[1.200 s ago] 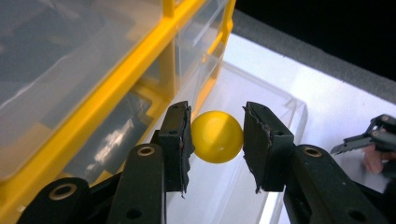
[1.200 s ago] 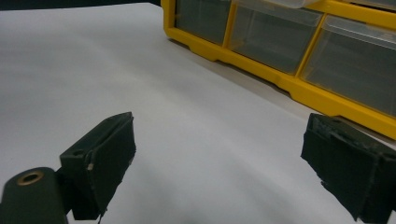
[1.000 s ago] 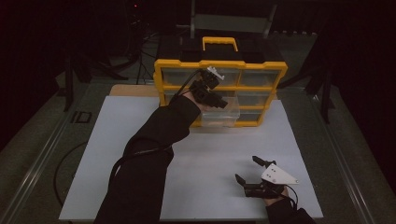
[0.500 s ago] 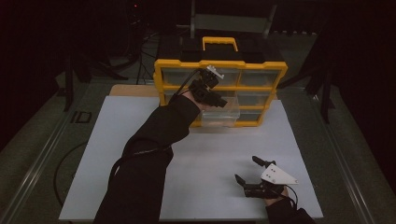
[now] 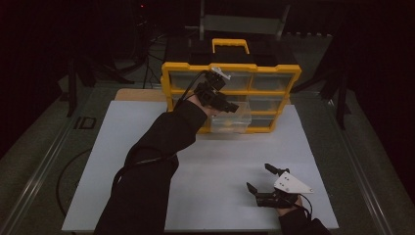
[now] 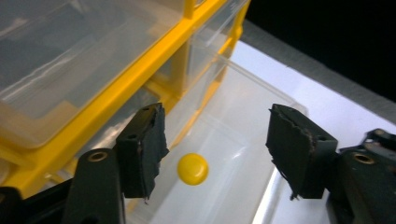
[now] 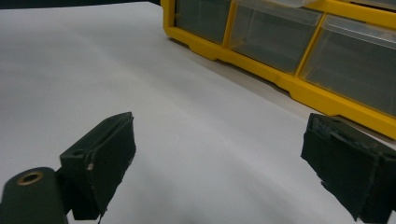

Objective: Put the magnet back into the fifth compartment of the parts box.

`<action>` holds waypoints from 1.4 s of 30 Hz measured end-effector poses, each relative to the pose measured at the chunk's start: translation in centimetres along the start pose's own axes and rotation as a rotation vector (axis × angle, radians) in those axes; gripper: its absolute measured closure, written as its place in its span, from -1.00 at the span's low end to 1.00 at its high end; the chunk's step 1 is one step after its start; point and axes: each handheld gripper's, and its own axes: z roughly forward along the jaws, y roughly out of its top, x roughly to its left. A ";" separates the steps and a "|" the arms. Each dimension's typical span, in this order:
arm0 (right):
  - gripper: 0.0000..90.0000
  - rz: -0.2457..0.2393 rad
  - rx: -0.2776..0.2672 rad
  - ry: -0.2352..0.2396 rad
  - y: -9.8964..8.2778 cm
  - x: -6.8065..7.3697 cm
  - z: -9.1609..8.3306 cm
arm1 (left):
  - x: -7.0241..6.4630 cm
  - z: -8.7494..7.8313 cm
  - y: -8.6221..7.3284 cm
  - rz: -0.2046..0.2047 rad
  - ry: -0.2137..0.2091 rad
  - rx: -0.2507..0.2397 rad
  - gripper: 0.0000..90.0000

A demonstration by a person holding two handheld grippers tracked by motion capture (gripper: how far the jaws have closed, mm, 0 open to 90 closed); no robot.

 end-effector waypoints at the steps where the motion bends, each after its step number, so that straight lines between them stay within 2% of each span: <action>1: -0.79 -0.001 0.000 -0.001 0.0 0.0 0.0 | 0.0 0.0 0.0 -0.001 -0.009 0.001 -0.26; 4: -0.79 -0.002 0.000 -0.001 0.0 0.0 0.0 | -0.1 -0.3 -0.1 0.005 -0.033 -0.005 -0.34; 10: -0.79 -0.001 0.000 -0.003 0.0 0.0 0.0 | -0.2 -0.9 -0.4 -0.003 -0.019 -0.004 -0.65; 12: -0.79 0.000 0.000 -0.003 0.0 0.0 0.0 | -0.3 -1.1 -0.5 0.003 -0.023 -0.011 -0.67; 19: -0.79 -0.002 0.001 -0.005 0.0 0.0 0.0 | -0.3 -2.0 -0.9 0.023 -0.069 -0.021 -0.98; 24: -0.79 -0.003 0.001 -0.006 0.0 0.0 0.0 | -0.1 -2.6 -1.4 0.025 -0.063 -0.040 -1.00; 29: -0.79 -0.003 0.001 -0.007 0.0 0.0 0.0 | 0.0 -2.9 -2.0 0.034 -0.053 -0.036 -1.00; 32: -0.79 -0.004 0.001 -0.007 0.0 0.0 0.0 | 0.1 -3.1 -2.4 0.041 -0.059 -0.040 -1.00; 33: -0.79 -0.003 0.002 -0.006 0.0 0.0 0.0 | 0.2 -3.2 -2.5 0.046 -0.075 -0.039 -1.00; 36: -0.79 -0.003 0.003 -0.004 0.0 0.0 0.0 | 0.1 -3.5 -2.9 0.070 -0.067 -0.041 -1.00; 42: -0.79 -0.001 0.006 -0.003 -0.1 0.1 0.1 | 0.2 -4.0 -3.5 0.081 -0.074 -0.047 -1.00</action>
